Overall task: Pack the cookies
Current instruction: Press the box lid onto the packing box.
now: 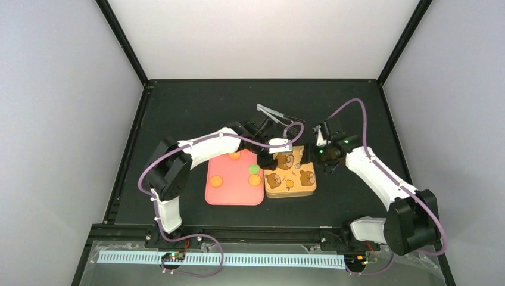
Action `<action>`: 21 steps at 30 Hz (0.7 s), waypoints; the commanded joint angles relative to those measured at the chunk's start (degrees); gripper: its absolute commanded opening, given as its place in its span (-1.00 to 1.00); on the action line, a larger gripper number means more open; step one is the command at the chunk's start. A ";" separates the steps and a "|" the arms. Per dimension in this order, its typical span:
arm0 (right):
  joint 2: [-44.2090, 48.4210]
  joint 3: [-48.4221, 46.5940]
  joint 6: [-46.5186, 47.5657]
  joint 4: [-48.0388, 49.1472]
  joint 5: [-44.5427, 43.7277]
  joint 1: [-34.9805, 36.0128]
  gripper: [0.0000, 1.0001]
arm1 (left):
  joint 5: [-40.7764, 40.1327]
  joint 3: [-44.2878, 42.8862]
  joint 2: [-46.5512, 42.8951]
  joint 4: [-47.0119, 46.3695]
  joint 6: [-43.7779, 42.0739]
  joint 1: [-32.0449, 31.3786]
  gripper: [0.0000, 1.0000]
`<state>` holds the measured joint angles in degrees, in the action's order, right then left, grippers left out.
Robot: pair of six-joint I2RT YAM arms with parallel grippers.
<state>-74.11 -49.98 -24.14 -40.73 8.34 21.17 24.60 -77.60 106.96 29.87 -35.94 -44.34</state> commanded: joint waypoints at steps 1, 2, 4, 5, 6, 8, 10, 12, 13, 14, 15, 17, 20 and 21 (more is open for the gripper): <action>4.51 -3.45 0.65 -1.22 1.65 -2.93 0.28 | -2.56 -0.40 1.31 0.59 0.23 -0.05 0.43; 5.37 -3.43 0.07 -0.71 2.20 -3.23 0.22 | -2.55 0.01 1.22 0.53 0.12 -0.05 0.43; 6.29 -2.95 -1.54 0.77 3.91 -3.55 0.09 | -2.60 0.67 0.99 0.31 -0.08 -0.05 0.43; 6.06 -2.55 -2.01 1.72 5.33 -3.77 0.02 | -2.55 0.92 1.02 0.24 -0.06 -0.09 0.43; 5.43 -2.05 -2.81 2.91 6.82 -3.88 -0.04 | -2.54 1.03 0.98 0.27 -0.09 -0.08 0.43; 3.66 -1.13 -3.77 5.16 9.32 -4.14 -0.15 | -2.67 1.05 1.06 0.28 -0.01 -0.05 0.43; 1.48 -0.32 -4.64 7.31 10.48 -4.84 -0.25 | -2.71 1.04 0.99 0.19 0.20 -0.05 0.43; -0.50 0.41 -5.07 9.89 11.50 -6.03 -0.29 | -2.77 1.04 0.89 0.18 0.33 -0.05 0.43; -1.45 0.70 -5.12 10.48 11.79 -6.73 -0.31 | -2.77 1.09 0.93 0.19 0.37 -0.05 0.43; -2.54 0.77 -5.07 11.29 11.82 -7.36 -0.33 | -2.80 1.10 0.90 0.27 0.35 -0.05 0.43; -3.60 0.75 -4.93 11.67 12.01 -7.99 -0.35 | -2.76 1.10 0.89 0.35 0.47 -0.03 0.43; -5.79 0.64 -4.71 12.50 12.45 -8.81 -0.37 | -2.65 1.09 0.93 0.31 0.59 0.00 0.43; -8.95 0.66 -4.48 13.43 12.39 -9.12 -0.40 | -2.10 1.02 0.69 0.24 1.04 -0.05 0.44; -9.73 0.88 -4.45 13.81 12.12 -9.17 -0.41 | -1.84 0.89 0.52 0.38 1.07 -0.05 0.45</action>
<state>-80.86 -49.54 -28.62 -29.65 20.21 12.51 23.55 -77.28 106.96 29.02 -35.73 -44.34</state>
